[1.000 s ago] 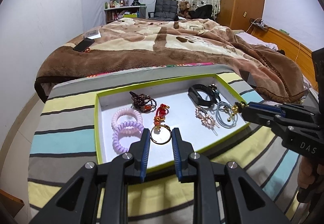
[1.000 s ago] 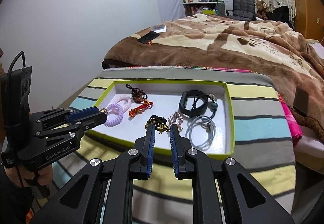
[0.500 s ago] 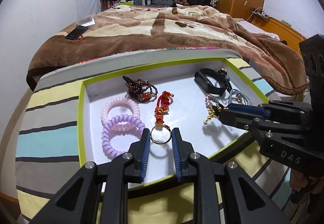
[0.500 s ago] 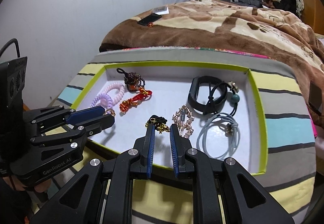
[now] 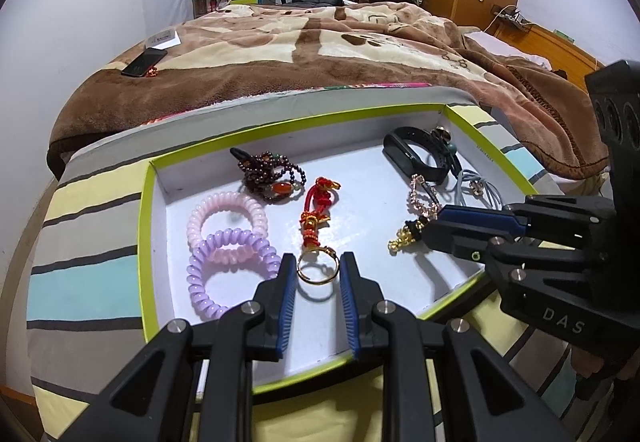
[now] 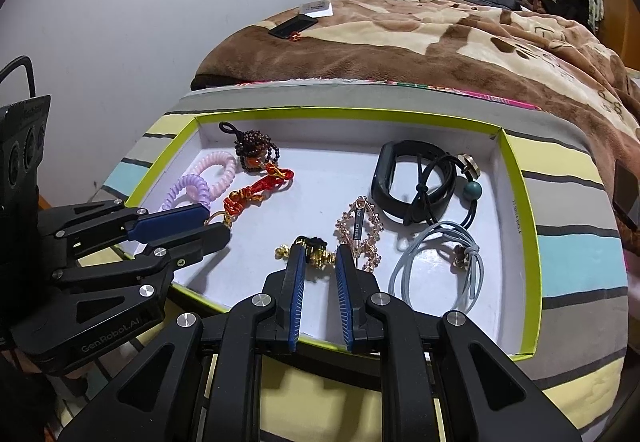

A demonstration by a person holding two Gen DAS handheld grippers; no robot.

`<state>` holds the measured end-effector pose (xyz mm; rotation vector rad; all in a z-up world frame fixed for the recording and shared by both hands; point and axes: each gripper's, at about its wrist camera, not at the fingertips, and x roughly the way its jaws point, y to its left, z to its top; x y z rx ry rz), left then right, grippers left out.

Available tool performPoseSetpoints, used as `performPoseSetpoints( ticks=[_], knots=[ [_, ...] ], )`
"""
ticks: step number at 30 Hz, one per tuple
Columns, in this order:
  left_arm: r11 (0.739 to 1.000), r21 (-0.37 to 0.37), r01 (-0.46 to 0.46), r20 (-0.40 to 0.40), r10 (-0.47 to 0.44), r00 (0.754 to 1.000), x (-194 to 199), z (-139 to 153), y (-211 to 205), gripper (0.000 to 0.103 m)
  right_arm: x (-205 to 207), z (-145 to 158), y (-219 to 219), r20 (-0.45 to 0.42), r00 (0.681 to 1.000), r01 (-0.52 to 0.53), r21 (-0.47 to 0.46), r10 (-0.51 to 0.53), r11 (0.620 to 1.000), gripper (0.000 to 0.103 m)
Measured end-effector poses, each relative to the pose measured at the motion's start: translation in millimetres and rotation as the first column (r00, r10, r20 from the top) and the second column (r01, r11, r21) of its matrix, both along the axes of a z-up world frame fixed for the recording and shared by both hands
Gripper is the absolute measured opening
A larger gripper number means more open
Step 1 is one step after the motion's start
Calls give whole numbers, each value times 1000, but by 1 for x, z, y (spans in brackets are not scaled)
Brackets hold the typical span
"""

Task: Organize jewelry
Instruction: 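Open both grippers and withdraw them from the box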

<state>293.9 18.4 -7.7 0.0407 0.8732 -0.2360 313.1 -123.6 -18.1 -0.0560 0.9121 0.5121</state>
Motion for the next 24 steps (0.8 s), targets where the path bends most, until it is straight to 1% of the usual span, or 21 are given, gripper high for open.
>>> performPoseSetpoints(
  ticks=[4, 7, 10, 14, 16, 19, 24],
  knots=[
    [1000, -6, -3, 1, 3, 1000, -1, 1, 0, 24, -2, 0, -1, 1, 1000, -2, 1, 2, 1000, 18],
    [1000, -14, -4, 3, 4, 1000, -3, 2, 0, 27, -4, 2, -3, 5, 1000, 0, 9, 0, 1000, 22],
    [1000, -9, -9, 10, 9, 1000, -8, 3, 0, 28, -7, 5, -7, 9, 1000, 8, 21, -8, 1000, 26],
    [1000, -17, -18, 21, 19, 1000, -16, 9, 0, 28, -14, 11, -12, 24, 999, 20, 35, -21, 999, 27],
    [1000, -11, -25, 37, 25, 999, -23, 14, -1, 28, -21, 16, -16, 37, 999, 27, 41, -28, 999, 28],
    [999, -24, -43, 60, 44, 997, -37, 22, 1, 28, -33, 23, -23, 61, 997, 40, 52, -43, 998, 31],
    [995, -46, -87, 105, 92, 990, -66, 34, 3, 29, -63, 35, -33, 110, 992, 51, 68, -58, 996, 31]
  ],
)
